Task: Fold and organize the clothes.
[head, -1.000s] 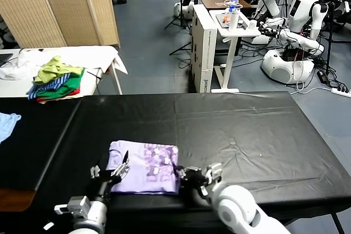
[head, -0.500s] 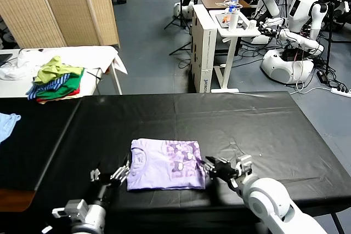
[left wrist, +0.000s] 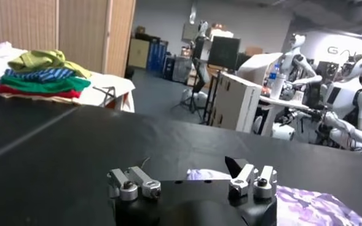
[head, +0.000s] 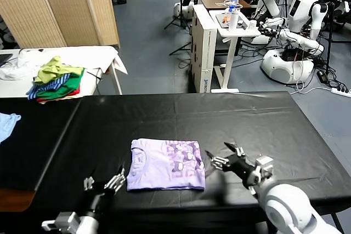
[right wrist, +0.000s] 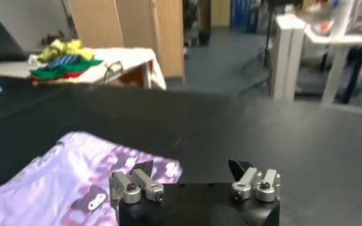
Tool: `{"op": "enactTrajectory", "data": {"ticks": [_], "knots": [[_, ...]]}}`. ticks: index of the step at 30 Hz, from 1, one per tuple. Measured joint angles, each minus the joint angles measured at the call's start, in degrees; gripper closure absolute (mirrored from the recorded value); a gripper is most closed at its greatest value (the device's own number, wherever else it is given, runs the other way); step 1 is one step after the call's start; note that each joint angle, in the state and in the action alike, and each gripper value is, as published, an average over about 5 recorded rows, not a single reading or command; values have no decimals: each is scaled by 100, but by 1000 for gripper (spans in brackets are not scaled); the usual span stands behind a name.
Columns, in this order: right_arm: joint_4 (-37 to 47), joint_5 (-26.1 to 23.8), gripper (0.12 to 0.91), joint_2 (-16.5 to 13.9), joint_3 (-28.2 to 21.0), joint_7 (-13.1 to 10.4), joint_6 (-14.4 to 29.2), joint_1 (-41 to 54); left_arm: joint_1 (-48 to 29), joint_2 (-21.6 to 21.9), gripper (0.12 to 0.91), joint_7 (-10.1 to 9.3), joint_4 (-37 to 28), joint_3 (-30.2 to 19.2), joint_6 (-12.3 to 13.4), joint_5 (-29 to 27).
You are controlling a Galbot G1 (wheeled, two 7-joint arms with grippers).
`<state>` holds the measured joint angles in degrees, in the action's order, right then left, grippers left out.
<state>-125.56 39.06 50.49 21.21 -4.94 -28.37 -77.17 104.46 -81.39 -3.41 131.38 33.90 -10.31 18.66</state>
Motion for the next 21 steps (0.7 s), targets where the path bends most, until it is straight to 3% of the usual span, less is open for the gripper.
{"op": "enactTrajectory", "data": {"ticks": [5, 10, 18, 21], "knots": [[-298, -345, 118, -146, 493, 19, 738, -719, 374, 57, 123, -22, 254, 116, 1, 22], [-572, -791, 118, -84, 982, -56, 1506, -1668, 734, 60, 123, -20, 456, 140, -33, 12], [-718, -1577, 118, 263, 1510, -682, 2826, -3323, 1168, 142, 123, -331, 696, 146, -160, 98], [-770, -1689, 118, 376, 1626, -867, 3118, -3874, 1303, 200, 123, -391, 798, 177, -215, 104]]}}
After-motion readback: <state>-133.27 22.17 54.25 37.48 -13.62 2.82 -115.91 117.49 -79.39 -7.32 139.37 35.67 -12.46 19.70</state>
